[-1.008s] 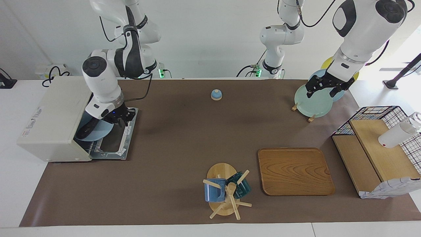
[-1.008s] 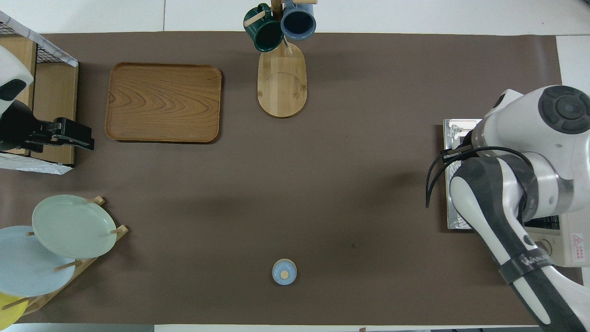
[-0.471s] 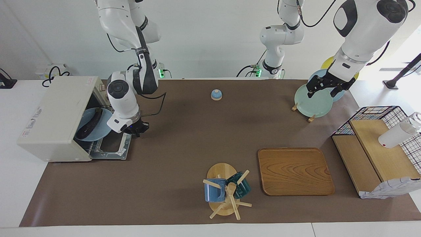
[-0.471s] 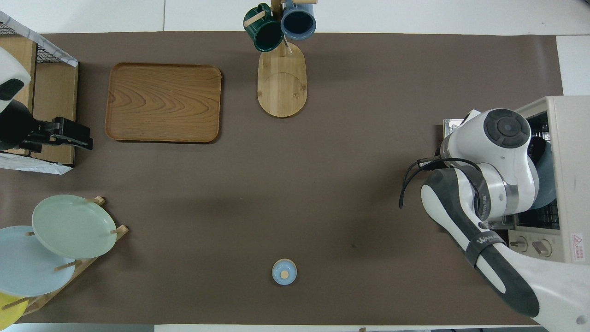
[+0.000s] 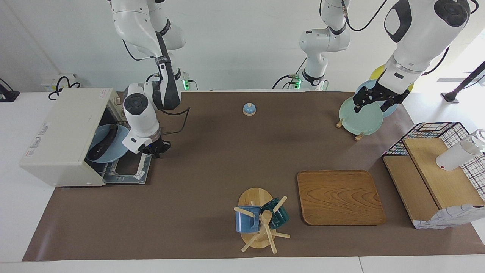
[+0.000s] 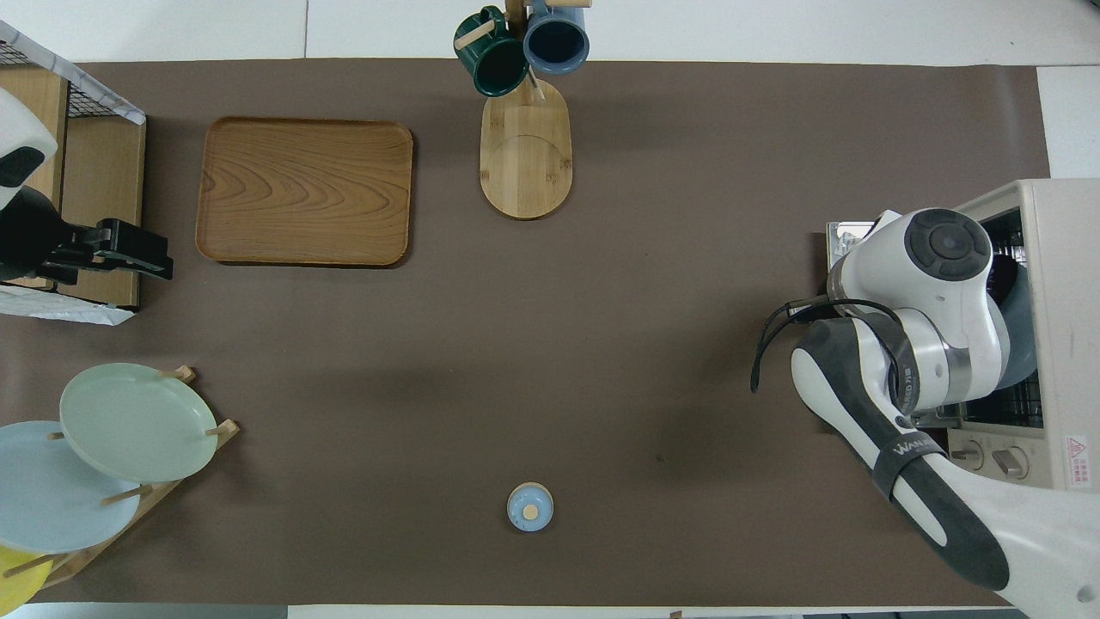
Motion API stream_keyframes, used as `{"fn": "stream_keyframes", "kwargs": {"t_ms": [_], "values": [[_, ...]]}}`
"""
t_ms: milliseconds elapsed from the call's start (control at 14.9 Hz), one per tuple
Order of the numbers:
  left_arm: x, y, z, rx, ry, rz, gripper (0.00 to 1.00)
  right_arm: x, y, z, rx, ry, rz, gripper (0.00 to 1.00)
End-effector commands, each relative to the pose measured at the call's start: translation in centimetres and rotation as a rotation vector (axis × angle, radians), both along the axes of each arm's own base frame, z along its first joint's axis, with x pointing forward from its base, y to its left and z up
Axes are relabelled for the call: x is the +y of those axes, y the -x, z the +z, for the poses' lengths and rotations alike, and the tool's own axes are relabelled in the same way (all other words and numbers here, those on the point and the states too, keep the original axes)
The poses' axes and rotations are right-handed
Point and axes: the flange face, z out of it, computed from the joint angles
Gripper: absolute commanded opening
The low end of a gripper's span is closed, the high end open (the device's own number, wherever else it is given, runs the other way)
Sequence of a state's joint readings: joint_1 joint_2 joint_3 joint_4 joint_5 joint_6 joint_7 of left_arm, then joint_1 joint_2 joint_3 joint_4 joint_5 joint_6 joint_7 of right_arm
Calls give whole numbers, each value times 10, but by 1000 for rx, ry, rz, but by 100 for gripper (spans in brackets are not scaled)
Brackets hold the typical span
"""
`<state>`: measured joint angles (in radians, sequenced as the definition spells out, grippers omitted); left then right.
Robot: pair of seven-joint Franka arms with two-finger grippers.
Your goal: Put eggplant into oven
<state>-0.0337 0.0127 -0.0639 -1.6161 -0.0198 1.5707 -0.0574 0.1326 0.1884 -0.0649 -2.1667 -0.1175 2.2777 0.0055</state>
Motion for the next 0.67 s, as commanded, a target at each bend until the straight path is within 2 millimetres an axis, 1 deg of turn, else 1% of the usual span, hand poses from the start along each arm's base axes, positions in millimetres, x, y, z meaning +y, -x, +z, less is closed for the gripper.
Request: {"fn": "stream_keyframes", "kwargs": {"t_ms": [0,202,336,403,538,605], "values": [[4,4,2,-3,-18,-8,100,-10,6,1,4,13,-7,0],[4,4,2,-3,-18,-8,100,-14,7,1,8,17,-8,0],[4,4,3,-5,-18,-8,100,-15,4,7,26,60,71,0],[4,4,3,-5,-18,-8,100,-16,-1,21,52,76,85,0],[4,4,3,-5,-18,-8,100,-23,-17,60,90,86,124,0],[4,4,3,-5,-18,-8,100,-31,-23,82,104,85,139,0]]}}
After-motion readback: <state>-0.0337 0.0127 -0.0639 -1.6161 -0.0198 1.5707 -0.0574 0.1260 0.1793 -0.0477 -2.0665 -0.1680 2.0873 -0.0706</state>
